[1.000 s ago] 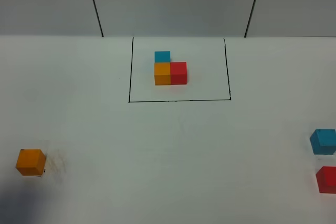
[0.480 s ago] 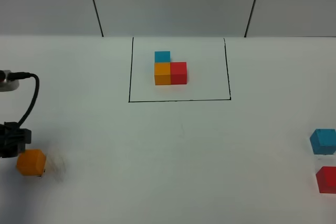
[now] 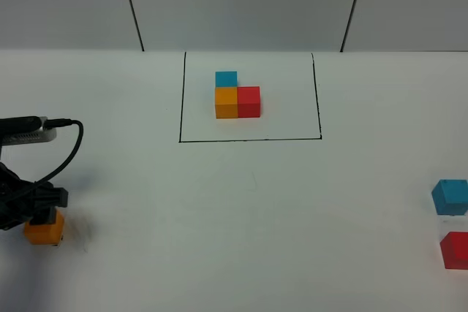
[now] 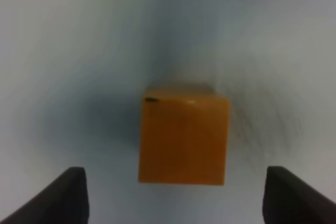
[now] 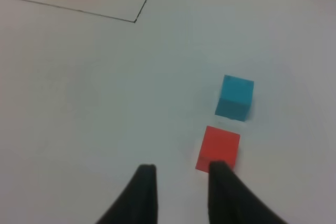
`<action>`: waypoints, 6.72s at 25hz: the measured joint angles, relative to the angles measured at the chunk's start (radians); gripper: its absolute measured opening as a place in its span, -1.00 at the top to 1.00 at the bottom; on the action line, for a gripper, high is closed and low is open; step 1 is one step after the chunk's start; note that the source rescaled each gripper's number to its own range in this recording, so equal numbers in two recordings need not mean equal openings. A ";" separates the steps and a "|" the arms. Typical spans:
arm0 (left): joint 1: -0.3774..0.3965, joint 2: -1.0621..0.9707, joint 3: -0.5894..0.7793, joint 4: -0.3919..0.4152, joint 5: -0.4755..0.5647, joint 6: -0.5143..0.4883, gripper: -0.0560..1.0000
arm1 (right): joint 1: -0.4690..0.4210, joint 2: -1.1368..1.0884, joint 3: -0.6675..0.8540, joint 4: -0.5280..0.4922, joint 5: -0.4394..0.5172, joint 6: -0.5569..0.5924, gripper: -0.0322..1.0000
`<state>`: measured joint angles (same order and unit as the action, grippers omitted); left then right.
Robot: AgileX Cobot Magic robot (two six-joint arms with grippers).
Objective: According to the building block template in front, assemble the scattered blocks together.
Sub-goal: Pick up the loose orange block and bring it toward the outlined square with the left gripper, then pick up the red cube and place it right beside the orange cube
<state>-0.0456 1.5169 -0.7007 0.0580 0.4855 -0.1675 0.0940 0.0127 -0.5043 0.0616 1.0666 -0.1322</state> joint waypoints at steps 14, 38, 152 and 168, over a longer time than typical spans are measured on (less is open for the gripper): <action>0.000 0.145 0.000 0.000 -0.131 0.000 -0.05 | 0.000 0.000 0.000 0.000 0.000 0.000 0.94; -0.148 0.144 -0.164 -0.026 -0.122 0.198 0.89 | 0.000 0.000 0.000 0.000 0.000 0.000 0.94; -0.278 -1.143 -0.253 0.135 0.702 0.285 -0.07 | 0.000 0.000 0.000 0.000 0.000 0.000 0.94; 0.044 -1.522 0.064 0.035 0.604 0.114 -0.07 | 0.000 0.000 0.000 0.001 0.000 0.000 0.94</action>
<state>-0.0016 -0.0050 -0.6363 0.0930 1.0896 -0.0536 0.0940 0.0127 -0.5043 0.0623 1.0666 -0.1322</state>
